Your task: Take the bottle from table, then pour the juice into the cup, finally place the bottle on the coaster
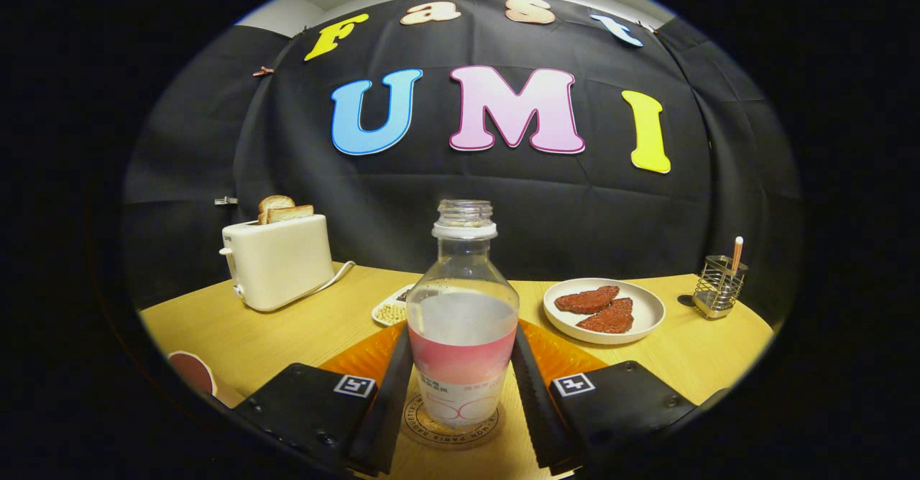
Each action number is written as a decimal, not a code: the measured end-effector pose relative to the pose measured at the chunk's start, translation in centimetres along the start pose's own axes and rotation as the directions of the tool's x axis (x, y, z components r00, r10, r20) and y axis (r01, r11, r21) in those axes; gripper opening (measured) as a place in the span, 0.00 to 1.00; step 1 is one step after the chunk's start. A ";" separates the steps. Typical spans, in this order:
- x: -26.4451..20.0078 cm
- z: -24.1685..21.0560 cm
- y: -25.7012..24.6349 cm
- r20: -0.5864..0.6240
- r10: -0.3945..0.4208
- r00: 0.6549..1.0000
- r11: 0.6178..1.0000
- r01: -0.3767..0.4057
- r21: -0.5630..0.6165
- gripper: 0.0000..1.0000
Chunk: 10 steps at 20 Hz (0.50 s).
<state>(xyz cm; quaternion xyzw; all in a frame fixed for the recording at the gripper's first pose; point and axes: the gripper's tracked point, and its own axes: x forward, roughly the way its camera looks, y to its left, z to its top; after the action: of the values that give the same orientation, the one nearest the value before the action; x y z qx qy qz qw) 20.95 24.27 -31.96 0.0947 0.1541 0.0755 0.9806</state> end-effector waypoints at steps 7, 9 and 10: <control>-0.1 -1.6 0.9 -0.053 0.010 0.999 0.999 -0.009 0.031 0.79; -0.3 -1.8 0.9 -0.062 0.017 0.998 0.999 -0.014 0.041 0.97; -0.5 -1.7 0.8 -0.063 0.012 0.998 0.999 -0.009 0.038 1.00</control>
<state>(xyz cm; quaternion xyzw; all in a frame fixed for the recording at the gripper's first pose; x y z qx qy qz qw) 19.88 25.19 -33.26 0.1113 0.1860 0.0807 0.9729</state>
